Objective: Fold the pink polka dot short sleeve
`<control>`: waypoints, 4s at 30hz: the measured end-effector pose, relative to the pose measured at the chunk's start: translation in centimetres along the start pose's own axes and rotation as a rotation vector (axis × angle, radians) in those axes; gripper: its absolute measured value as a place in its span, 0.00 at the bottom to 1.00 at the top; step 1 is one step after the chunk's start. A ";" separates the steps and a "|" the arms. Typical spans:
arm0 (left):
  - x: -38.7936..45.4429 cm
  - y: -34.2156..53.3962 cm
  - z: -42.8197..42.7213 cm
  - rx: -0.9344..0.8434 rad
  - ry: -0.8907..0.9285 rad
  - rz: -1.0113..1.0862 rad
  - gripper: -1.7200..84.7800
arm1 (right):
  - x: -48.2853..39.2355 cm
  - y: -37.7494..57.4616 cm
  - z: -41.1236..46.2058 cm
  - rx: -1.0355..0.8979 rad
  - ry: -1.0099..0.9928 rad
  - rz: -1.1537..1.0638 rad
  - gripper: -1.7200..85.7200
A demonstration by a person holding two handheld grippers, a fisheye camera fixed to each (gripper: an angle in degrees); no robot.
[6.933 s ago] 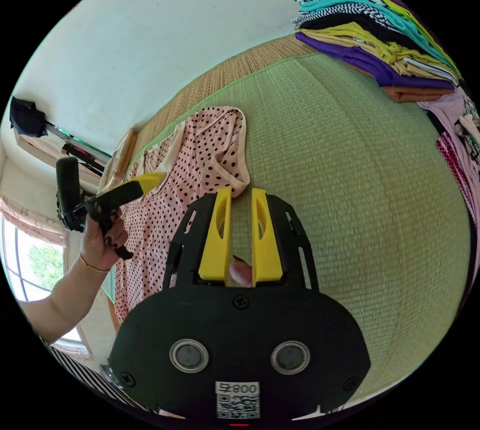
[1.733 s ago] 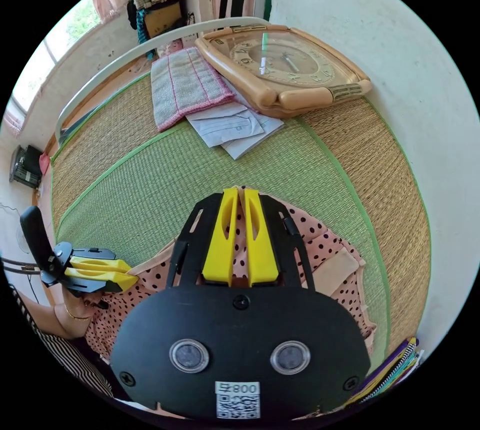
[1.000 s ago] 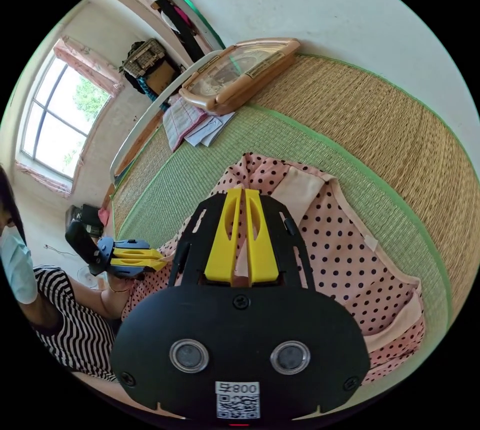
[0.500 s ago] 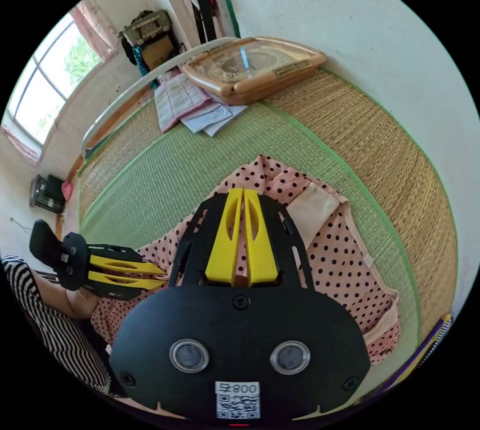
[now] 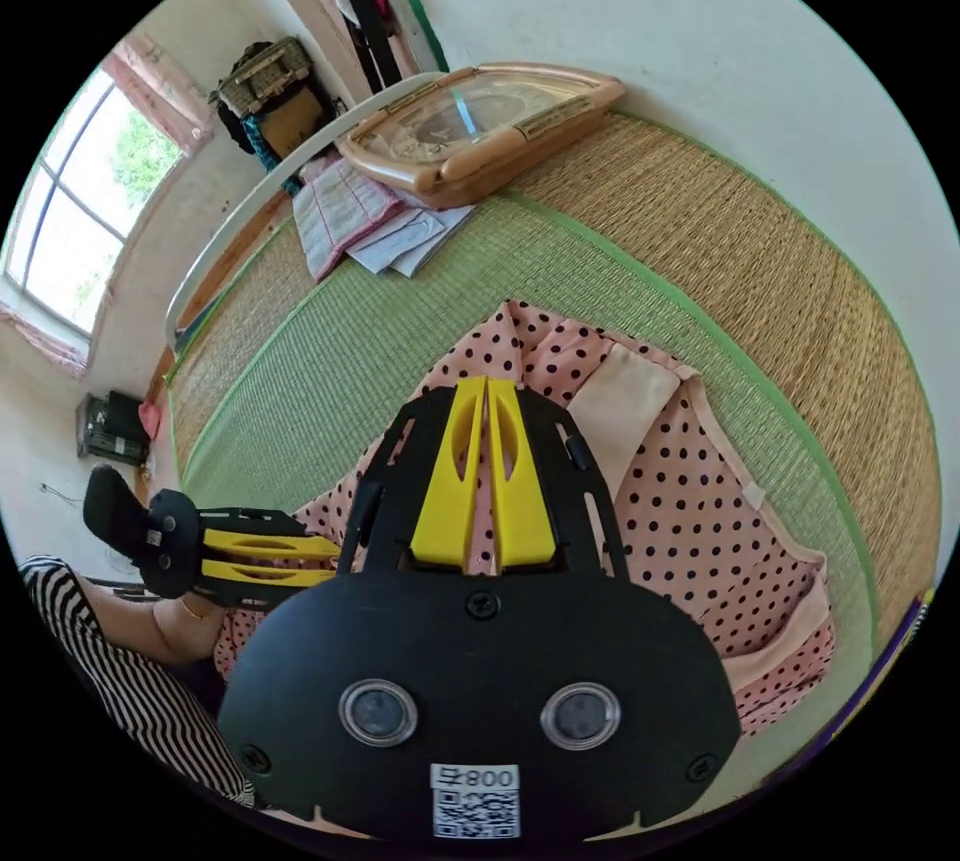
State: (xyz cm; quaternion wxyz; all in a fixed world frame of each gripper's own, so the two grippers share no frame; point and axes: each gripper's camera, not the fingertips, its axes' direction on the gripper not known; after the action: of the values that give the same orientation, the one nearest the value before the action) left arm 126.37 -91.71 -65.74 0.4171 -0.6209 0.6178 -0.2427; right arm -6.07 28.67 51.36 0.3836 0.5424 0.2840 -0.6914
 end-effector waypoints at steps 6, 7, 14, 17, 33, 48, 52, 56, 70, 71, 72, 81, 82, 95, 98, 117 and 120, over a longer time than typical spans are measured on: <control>-0.6 -0.9 -0.7 0.001 0.012 -0.025 0.10 | 1.7 5.2 -4.0 0.136 -0.115 0.048 0.02; -0.5 -1.1 -0.9 -0.001 0.001 -0.023 0.10 | 1.5 5.9 -4.0 0.137 -0.129 0.041 0.02; -0.3 -2.7 -0.1 -0.066 -0.071 0.012 0.10 | -1.5 12.2 2.6 -0.048 -0.192 -0.010 0.02; -1.0 -2.8 -0.3 -0.066 -0.043 -0.012 0.10 | 0.1 13.7 5.0 -0.084 -0.226 0.041 0.02; -6.8 6.5 -5.3 -0.106 0.134 -0.253 0.10 | 7.6 42.2 -3.3 0.016 -0.248 0.446 0.02; -7.8 10.0 -4.6 -0.102 0.319 -0.480 0.12 | 5.7 62.0 -3.8 0.104 -0.259 0.727 0.02; -6.3 3.9 -2.9 -0.061 0.343 -0.379 0.11 | 7.5 58.5 -3.2 0.129 -0.247 0.656 0.02; -4.6 -5.7 0.6 -0.015 0.360 -0.247 0.11 | 11.7 50.9 -3.0 0.189 -0.210 0.553 0.02; 5.6 -37.0 20.4 -0.007 0.365 0.067 0.11 | 25.1 35.3 4.4 0.198 -0.080 0.479 0.02; 6.3 -38.5 22.0 -0.028 0.352 0.073 0.11 | 25.6 35.4 5.2 0.199 -0.091 0.479 0.02; 6.6 -39.2 22.7 -0.036 0.341 0.078 0.11 | 26.0 35.4 6.0 0.197 -0.099 0.476 0.02; 10.8 -43.8 28.0 -0.105 0.223 0.185 0.05 | 26.7 36.6 8.9 0.227 -0.155 0.479 0.02; 11.0 -43.9 27.6 -0.078 0.212 0.184 0.04 | 26.6 36.6 8.9 0.228 -0.153 0.479 0.02; 10.7 -44.5 24.2 0.014 0.200 0.165 0.07 | 25.5 32.8 6.9 0.280 -0.094 0.446 0.02; 8.8 -43.8 22.1 0.047 0.067 0.125 0.06 | 26.3 30.3 7.9 0.221 -0.002 0.448 0.02; 2.9 -39.2 17.3 0.049 -0.104 -0.042 0.03 | 26.8 28.9 8.7 0.292 0.061 0.522 0.02; 2.4 -38.6 16.9 0.017 -0.082 -0.041 0.02 | 27.5 28.5 10.7 0.242 0.051 0.533 0.02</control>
State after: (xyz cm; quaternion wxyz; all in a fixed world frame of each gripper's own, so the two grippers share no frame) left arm 162.30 -94.63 -43.73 0.4423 -0.6393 0.5852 -0.2307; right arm 8.91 -1.57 28.06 0.4772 0.6569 0.0566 -0.5810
